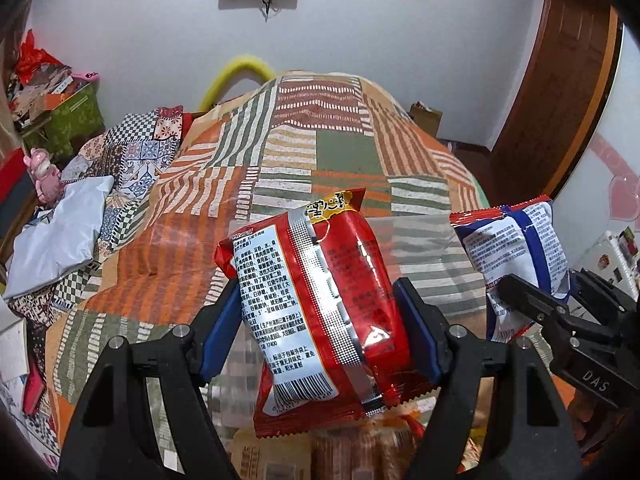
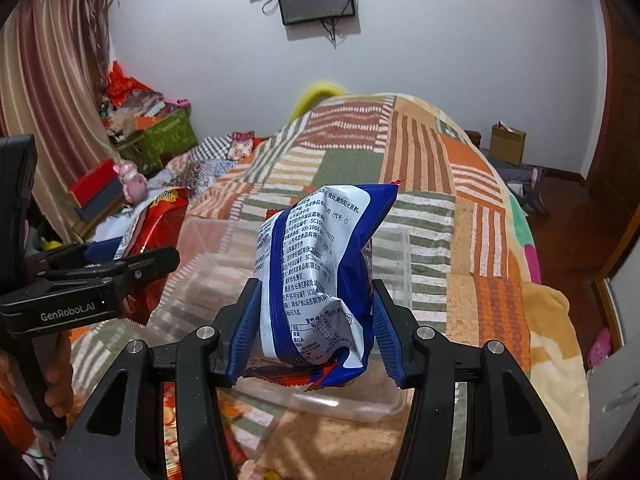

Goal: Organize snacks
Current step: 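Carry both bags into the clear box and open both tools, then grasp the clear puffed-snack bag with the right tool while the left tool grasps a red snack bag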

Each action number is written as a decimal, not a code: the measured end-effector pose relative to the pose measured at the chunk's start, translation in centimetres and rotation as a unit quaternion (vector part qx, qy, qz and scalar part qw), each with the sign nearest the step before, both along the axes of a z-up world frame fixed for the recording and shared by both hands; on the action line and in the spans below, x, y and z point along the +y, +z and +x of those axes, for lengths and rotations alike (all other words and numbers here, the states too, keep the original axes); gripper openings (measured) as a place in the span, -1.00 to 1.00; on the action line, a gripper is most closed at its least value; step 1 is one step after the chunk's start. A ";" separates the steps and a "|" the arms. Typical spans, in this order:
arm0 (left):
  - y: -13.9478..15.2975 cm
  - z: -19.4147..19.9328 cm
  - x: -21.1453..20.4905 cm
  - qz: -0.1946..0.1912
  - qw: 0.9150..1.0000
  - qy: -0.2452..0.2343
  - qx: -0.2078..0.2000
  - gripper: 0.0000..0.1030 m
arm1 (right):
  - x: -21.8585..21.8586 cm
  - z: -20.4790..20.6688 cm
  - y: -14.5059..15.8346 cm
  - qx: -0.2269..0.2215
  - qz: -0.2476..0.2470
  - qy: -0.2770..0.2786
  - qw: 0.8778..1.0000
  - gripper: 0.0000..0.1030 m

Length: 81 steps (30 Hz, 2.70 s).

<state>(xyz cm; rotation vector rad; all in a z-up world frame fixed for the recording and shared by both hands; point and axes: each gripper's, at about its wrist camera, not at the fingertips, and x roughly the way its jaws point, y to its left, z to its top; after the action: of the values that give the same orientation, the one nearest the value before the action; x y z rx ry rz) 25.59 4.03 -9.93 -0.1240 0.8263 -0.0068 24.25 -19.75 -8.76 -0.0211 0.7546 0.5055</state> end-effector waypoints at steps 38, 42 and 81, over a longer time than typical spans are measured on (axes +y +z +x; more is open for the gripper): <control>1.0 -3.7 -1.8 0.012 0.999 -0.041 0.019 0.45 | 0.5 -2.6 0.5 0.014 -0.030 0.021 0.999 -0.03; 2.5 -5.7 -1.9 0.010 0.999 -0.042 0.002 0.48 | -0.3 -4.2 1.5 0.004 -0.020 0.022 1.000 -0.02; -1.5 -15.5 -5.5 0.008 0.997 -0.061 0.039 0.70 | -2.6 -15.6 -4.0 0.053 -0.036 0.029 0.998 0.32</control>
<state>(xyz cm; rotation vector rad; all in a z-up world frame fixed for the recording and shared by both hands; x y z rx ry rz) 10.08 -1.50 -11.47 -0.0599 0.9113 -0.1103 8.68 -22.39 -12.81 -0.0854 0.8772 0.5380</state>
